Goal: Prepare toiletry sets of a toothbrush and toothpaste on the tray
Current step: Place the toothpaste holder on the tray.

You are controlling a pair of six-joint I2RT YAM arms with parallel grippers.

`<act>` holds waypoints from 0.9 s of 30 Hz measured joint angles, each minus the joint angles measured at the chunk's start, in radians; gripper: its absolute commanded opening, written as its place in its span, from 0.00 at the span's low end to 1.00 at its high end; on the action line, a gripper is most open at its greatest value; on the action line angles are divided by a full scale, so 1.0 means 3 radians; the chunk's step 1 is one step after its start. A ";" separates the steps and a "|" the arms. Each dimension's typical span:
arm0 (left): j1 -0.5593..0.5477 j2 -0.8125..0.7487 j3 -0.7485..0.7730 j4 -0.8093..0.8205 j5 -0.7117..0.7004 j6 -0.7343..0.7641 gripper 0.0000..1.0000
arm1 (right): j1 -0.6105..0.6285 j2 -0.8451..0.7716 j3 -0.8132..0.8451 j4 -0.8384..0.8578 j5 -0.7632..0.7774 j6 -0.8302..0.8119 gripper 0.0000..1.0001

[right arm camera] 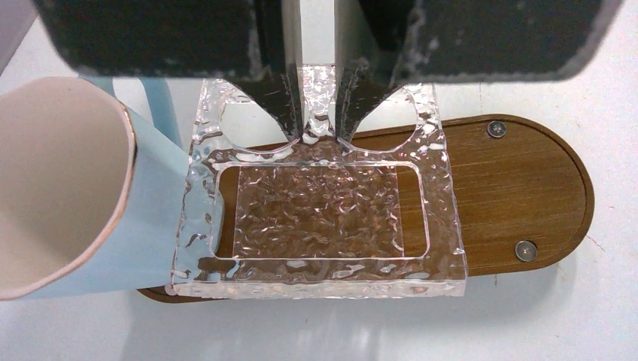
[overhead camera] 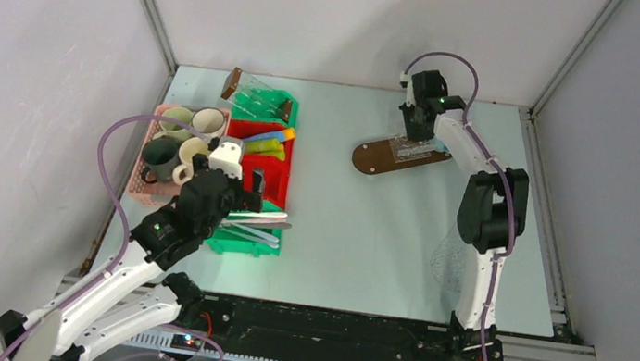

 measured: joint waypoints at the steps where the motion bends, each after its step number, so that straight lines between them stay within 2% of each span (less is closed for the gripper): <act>1: 0.0000 0.0008 0.0000 -0.0001 0.0000 -0.0001 1.00 | 0.0000 0.0004 0.0000 0.0000 -0.0017 0.0000 0.00; 5: 0.0000 0.0028 0.0000 -0.0001 0.0001 -0.0020 1.00 | 0.0001 0.0023 0.0000 0.0001 -0.0047 0.0001 0.01; 12: 0.0000 0.0055 0.0000 0.0000 0.0003 -0.0022 1.00 | 0.0000 0.0027 0.0000 -0.0003 -0.0062 0.0004 0.18; 19: 0.0000 0.0065 0.0000 0.0000 0.0003 -0.0022 1.00 | -0.0004 0.0028 0.0000 -0.0033 -0.0084 0.0024 0.28; 27: 0.0000 0.0103 0.0005 0.0001 0.0004 -0.0022 1.00 | -0.0004 0.0028 0.0000 -0.0066 -0.0100 0.0022 0.28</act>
